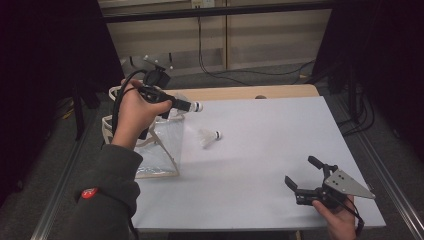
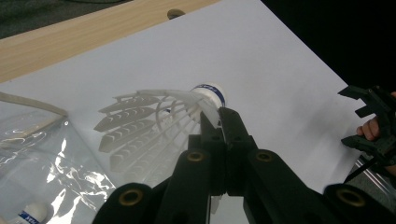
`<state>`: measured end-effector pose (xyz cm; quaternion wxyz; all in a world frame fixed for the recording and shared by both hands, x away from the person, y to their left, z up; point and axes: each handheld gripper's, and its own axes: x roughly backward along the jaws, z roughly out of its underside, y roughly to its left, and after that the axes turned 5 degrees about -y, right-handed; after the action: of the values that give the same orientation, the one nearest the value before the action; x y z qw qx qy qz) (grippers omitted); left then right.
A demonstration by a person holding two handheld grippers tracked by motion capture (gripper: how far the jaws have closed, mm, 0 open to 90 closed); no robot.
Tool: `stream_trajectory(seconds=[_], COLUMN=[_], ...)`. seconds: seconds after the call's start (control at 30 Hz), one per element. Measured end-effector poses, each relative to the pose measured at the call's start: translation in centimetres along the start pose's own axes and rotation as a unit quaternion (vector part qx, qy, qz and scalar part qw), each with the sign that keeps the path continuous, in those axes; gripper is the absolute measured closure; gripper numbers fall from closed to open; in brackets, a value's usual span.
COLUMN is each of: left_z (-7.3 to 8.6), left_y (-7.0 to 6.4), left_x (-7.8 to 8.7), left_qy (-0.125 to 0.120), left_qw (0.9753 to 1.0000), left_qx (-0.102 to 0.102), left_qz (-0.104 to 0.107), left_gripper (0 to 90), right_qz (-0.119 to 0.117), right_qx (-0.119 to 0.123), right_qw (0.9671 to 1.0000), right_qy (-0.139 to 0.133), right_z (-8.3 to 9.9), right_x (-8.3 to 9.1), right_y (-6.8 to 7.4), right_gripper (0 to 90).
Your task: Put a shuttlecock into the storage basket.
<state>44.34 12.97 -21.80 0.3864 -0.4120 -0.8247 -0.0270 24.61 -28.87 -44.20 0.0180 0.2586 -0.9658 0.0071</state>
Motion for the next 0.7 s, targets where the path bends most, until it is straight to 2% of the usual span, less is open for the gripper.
stream_trajectory(seconds=[0.17,0.7], left_z=[0.0,-0.3], left_y=[0.2,0.3], left_x=[0.6,1.4], left_qy=[-0.002,0.001], left_qw=[1.0000,1.0000], left_qx=[0.003,-0.002], left_qz=[-0.007,-0.009], left_gripper=[90.0,90.0], right_qz=[0.001,-0.001], right_qx=[0.003,0.002], right_qw=[1.0000,1.0000], right_qy=[-0.001,0.000], right_z=[0.0,0.0], right_x=[0.0,-0.1], right_y=[0.0,0.1], right_gripper=[1.4,1.5])
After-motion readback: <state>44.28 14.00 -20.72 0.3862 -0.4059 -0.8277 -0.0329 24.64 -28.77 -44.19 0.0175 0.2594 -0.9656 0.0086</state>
